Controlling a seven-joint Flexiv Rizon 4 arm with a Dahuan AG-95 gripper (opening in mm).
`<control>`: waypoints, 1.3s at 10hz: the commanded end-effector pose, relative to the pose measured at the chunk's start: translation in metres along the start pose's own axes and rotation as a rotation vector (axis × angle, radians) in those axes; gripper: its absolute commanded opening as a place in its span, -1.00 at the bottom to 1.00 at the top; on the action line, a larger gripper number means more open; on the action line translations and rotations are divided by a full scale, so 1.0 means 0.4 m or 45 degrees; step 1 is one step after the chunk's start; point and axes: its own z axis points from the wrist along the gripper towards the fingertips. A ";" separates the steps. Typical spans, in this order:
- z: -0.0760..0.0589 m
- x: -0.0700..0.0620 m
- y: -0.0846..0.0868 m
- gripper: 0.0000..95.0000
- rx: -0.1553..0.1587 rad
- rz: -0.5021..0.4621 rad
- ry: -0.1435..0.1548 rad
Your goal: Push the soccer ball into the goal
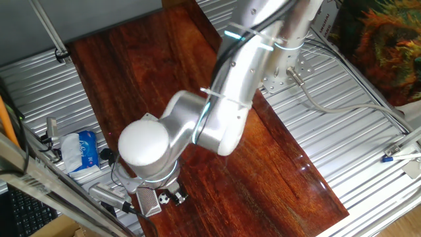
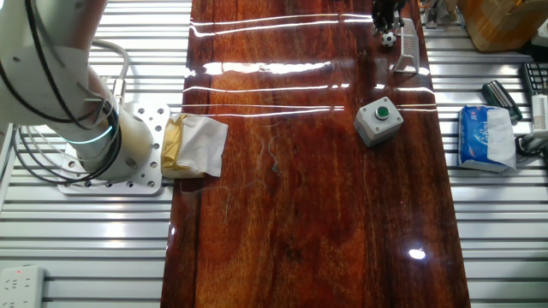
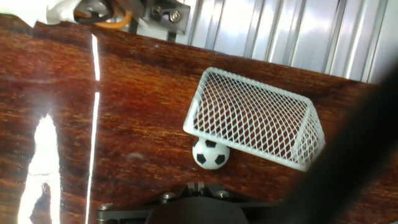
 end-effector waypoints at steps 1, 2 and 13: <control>-0.001 -0.006 0.002 -1.00 -0.035 0.004 0.113; -0.001 -0.006 0.002 -1.00 -0.080 0.008 0.151; -0.001 -0.006 0.002 -1.00 0.146 0.007 0.037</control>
